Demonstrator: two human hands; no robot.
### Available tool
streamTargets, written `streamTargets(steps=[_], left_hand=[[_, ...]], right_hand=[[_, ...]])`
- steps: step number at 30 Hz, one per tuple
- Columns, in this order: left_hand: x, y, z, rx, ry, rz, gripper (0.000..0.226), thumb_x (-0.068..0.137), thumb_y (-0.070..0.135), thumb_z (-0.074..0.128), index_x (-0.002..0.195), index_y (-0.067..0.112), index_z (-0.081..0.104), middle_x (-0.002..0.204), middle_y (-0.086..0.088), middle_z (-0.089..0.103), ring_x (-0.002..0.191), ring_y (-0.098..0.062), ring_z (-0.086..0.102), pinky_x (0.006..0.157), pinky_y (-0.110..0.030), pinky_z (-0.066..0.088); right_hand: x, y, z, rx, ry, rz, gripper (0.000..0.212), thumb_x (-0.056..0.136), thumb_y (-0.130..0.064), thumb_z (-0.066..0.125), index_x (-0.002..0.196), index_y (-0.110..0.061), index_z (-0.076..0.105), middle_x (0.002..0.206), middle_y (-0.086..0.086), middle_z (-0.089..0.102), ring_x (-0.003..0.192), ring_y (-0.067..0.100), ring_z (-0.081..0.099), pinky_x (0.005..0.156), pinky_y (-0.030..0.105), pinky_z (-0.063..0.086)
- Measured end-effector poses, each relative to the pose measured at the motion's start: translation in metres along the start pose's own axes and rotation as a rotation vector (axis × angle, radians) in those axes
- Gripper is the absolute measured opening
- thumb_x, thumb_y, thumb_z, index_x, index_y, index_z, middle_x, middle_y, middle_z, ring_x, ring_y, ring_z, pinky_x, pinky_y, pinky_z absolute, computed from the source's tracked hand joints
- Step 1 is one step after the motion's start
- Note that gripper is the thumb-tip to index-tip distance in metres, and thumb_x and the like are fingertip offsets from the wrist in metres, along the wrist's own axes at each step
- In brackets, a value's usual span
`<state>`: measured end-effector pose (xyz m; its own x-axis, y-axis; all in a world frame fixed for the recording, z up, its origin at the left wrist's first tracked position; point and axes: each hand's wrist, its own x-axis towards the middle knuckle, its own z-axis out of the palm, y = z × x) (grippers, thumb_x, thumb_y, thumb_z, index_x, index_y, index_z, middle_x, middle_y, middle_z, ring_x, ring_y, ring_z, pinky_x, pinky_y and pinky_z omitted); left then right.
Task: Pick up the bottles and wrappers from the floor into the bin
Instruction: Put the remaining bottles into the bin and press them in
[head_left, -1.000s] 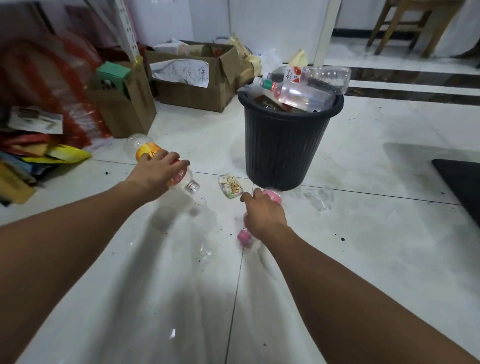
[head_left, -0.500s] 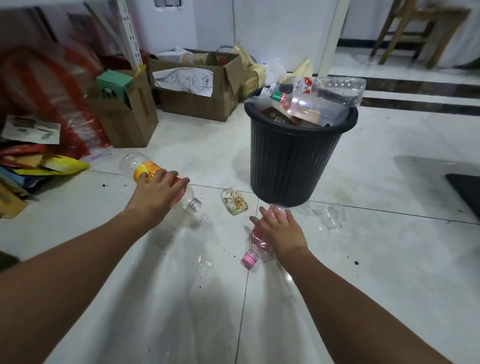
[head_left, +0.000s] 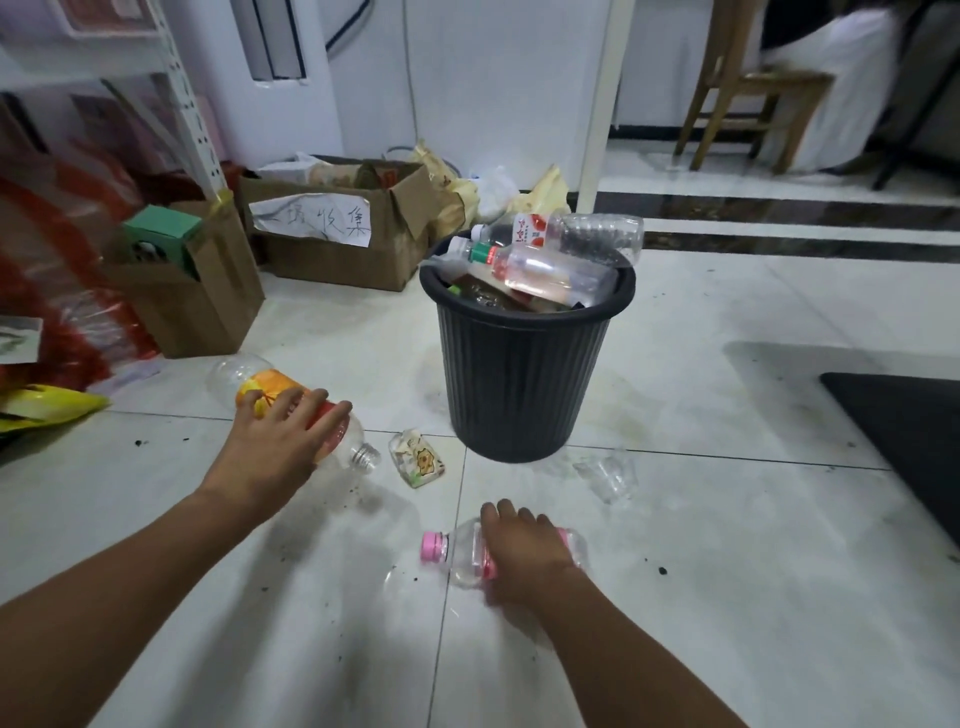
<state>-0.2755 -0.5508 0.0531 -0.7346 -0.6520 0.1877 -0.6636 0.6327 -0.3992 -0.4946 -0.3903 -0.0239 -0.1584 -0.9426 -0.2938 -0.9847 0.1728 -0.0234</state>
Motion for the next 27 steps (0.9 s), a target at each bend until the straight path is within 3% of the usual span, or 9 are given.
streamTargets(steps=[4, 9, 13, 17, 21, 27], left_hand=[[0.032, -0.01, -0.04, 0.052, 0.001, -0.031, 0.085, 0.041, 0.014, 0.091, 0.121, 0.013, 0.063, 0.115, -0.016, 0.064, 0.101, -0.037, 0.062, 0.08, -0.053, 0.042], [0.08, -0.021, -0.08, 0.058, 0.012, -0.079, 0.083, 0.058, 0.027, 0.086, 0.133, 0.018, 0.052, 0.124, -0.012, 0.058, 0.111, -0.036, 0.055, 0.088, -0.055, 0.04], [0.126, -0.023, -0.124, -0.027, 0.047, -0.129, 0.081, 0.064, 0.033, 0.082, 0.136, 0.018, 0.048, 0.127, -0.011, 0.055, 0.113, -0.037, 0.053, 0.09, -0.055, 0.039], [0.157, -0.016, -0.165, -0.086, 0.073, -0.141, 0.079, 0.077, 0.041, 0.069, 0.145, 0.023, 0.033, 0.139, -0.006, 0.045, 0.124, -0.031, 0.044, 0.099, -0.051, 0.035], [0.17, -0.004, -0.197, -0.114, 0.041, -0.162, 0.078, 0.085, 0.046, 0.058, 0.15, 0.027, 0.018, 0.147, -0.002, 0.033, 0.132, -0.027, 0.034, 0.104, -0.047, 0.03], [0.171, 0.017, -0.232, -0.196, 0.022, -0.201, 0.074, 0.086, 0.044, 0.057, 0.148, 0.025, 0.022, 0.143, -0.003, 0.037, 0.127, -0.028, 0.038, 0.1, -0.045, 0.033]], right_hand=[[-0.004, 0.027, -0.049, 0.032, 0.107, -0.015, 0.08, 0.076, -0.026, 0.075, 0.14, -0.01, 0.03, 0.134, 0.011, 0.046, 0.12, 0.031, 0.049, 0.098, 0.041, 0.04], [-0.004, 0.048, -0.122, 0.192, 0.216, -0.025, 0.063, 0.075, -0.034, 0.073, 0.124, -0.014, 0.039, 0.121, 0.007, 0.052, 0.108, 0.027, 0.054, 0.085, 0.036, 0.043], [-0.006, 0.075, -0.181, 0.262, 0.199, -0.001, 0.061, 0.076, -0.048, 0.07, 0.119, -0.016, 0.041, 0.116, 0.005, 0.058, 0.103, 0.027, 0.058, 0.079, 0.033, 0.042], [-0.011, 0.094, -0.225, 0.314, 0.168, 0.0, 0.062, 0.075, -0.051, 0.069, 0.12, -0.018, 0.041, 0.116, 0.003, 0.061, 0.1, 0.026, 0.06, 0.072, 0.029, 0.038], [-0.014, 0.109, -0.265, 0.328, 0.178, -0.004, 0.071, 0.075, -0.054, 0.068, 0.129, -0.019, 0.038, 0.118, 0.002, 0.061, 0.101, 0.024, 0.061, 0.072, 0.028, 0.041], [-0.029, 0.129, -0.314, 0.291, 0.285, 0.069, 0.072, 0.074, -0.053, 0.069, 0.129, -0.018, 0.039, 0.124, 0.004, 0.059, 0.108, 0.027, 0.06, 0.083, 0.034, 0.045]])
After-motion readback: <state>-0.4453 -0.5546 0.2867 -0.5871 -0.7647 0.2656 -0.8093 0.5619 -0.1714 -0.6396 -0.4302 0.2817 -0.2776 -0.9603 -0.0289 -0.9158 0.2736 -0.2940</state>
